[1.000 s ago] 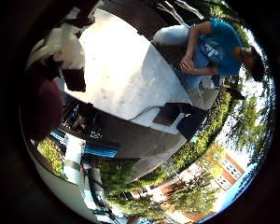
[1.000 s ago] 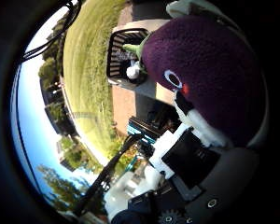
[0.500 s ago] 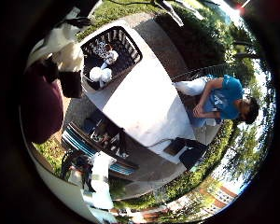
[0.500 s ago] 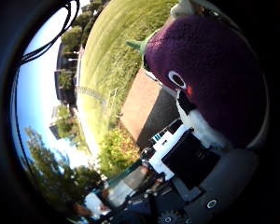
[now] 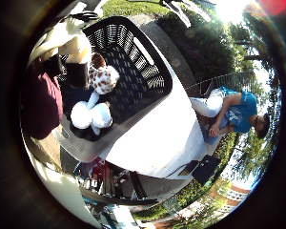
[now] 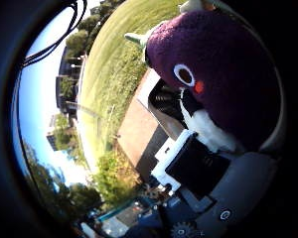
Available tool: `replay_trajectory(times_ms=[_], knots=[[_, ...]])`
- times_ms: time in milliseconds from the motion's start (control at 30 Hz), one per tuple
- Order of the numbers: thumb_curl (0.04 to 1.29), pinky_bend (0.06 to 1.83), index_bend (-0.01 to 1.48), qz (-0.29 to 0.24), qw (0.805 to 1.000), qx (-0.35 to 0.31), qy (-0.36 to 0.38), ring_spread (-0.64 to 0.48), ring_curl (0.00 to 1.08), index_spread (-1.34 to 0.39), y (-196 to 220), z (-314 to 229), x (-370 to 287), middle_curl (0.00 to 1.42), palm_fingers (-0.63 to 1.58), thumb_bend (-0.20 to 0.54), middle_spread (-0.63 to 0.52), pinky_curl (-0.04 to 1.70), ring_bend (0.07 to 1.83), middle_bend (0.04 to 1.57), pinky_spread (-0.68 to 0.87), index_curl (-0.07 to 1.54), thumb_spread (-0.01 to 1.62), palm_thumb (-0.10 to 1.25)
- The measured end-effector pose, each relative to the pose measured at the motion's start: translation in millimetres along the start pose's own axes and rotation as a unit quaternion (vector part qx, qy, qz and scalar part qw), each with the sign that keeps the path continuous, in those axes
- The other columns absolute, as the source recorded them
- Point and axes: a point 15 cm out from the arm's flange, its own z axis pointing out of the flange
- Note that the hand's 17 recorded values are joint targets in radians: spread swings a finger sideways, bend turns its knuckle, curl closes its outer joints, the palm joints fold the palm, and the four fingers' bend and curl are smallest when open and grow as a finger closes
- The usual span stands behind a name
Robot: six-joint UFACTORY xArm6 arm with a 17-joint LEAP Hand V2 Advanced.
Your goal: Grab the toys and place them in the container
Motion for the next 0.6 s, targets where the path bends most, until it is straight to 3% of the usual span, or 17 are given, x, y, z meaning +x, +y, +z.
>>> replay_trajectory(times_ms=[33,100,233,400,600], knots=[[0.75,1.37,0.45,-0.007,1.000,-0.007,0.000,0.13,0.62,-0.66,2,10,-1,0.66,0.07,-0.039,-0.06,0.68,1.28,0.88,0.31,1.23,1.09,0.76],[0.72,1.30,0.35,-0.024,0.999,-0.023,-0.001,0.20,0.51,-0.64,6,26,-7,0.56,-0.13,-0.040,-0.03,0.60,1.10,0.68,0.37,1.10,1.09,0.74],[0.66,1.22,0.15,-0.051,0.998,-0.040,-0.003,0.28,0.38,-0.60,14,36,-12,0.43,-0.18,-0.034,0.06,0.52,0.85,0.39,0.43,0.88,1.08,0.73],[0.62,1.15,0.10,-0.061,0.998,-0.030,-0.003,0.30,0.32,-0.56,11,21,-11,0.37,-0.13,-0.028,0.13,0.46,0.72,0.24,0.47,0.69,1.08,0.74],[0.57,1.01,0.15,-0.061,0.998,-0.023,-0.010,0.32,0.29,-0.51,22,-41,-16,0.35,-0.08,-0.028,0.16,0.39,0.60,0.18,0.50,0.54,1.08,0.76]])
